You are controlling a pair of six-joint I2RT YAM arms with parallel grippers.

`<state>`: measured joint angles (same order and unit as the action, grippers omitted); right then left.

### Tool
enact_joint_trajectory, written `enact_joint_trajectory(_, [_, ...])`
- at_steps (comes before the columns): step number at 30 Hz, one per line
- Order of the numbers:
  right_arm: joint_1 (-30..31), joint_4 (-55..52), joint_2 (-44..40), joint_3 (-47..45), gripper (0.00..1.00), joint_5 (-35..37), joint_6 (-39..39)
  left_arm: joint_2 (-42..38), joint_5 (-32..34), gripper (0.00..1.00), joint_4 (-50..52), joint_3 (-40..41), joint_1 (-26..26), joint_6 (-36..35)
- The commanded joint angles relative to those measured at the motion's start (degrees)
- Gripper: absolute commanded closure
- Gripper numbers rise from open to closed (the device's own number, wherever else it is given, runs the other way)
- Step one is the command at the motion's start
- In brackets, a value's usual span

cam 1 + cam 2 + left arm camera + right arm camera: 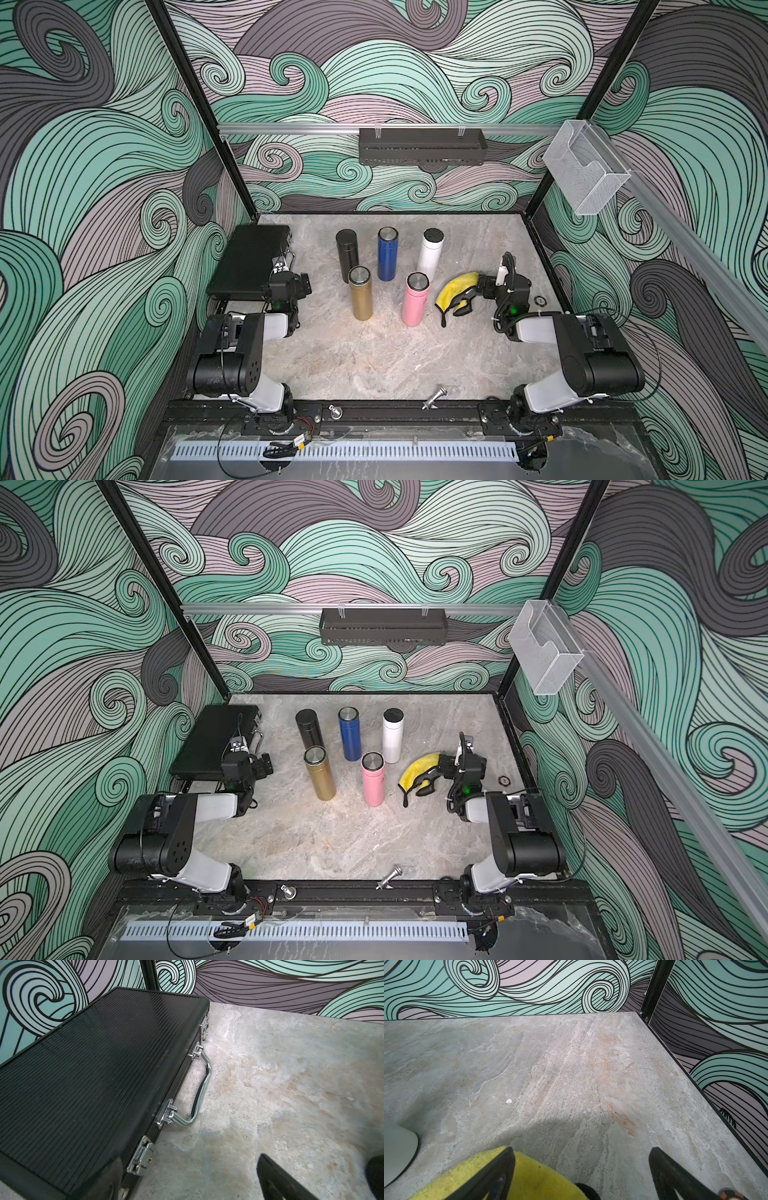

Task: Wipe the surface of the thermos
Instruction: Pick up the thermos from the center of the board.

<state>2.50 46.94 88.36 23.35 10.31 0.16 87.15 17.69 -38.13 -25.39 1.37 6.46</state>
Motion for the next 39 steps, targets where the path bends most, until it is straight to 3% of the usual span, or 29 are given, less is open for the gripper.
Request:
enact_joint_trajectory(1, [-0.1,1.4,-0.8,-0.5,0.01,-0.2,-0.4,-0.3,-0.3,0.01,0.5,-1.4,0.2,0.0])
enact_joint_trajectory(27, [0.0,2.0,-2.1,-0.4,0.01,-0.3,-0.9,-1.7,0.2,0.01,2.5,-2.1,-0.2,-0.4])
enact_joint_trajectory(29, [0.1,-13.0,-9.0,4.0,0.01,0.8,-0.2,-5.1,2.2,0.01,14.0,-6.7,-0.6,-0.6])
enact_joint_trajectory(31, [0.1,-21.7,-15.2,7.5,0.01,2.5,-0.2,-7.6,8.8,0.01,23.6,-11.5,-1.0,2.4])
enact_joint_trajectory(33, [0.1,-25.8,-20.9,9.0,0.01,5.6,2.8,-9.6,14.6,0.01,25.9,-11.9,-1.1,8.0])
enact_joint_trajectory(35, [-0.1,-37.0,-24.9,13.9,0.01,9.4,9.1,-12.5,18.1,0.01,35.3,-14.8,-1.0,16.7])
enact_joint_trajectory(39, [-0.2,-49.4,-28.6,19.6,0.01,6.5,16.4,-19.0,13.9,0.01,47.5,-18.4,-1.4,24.5])
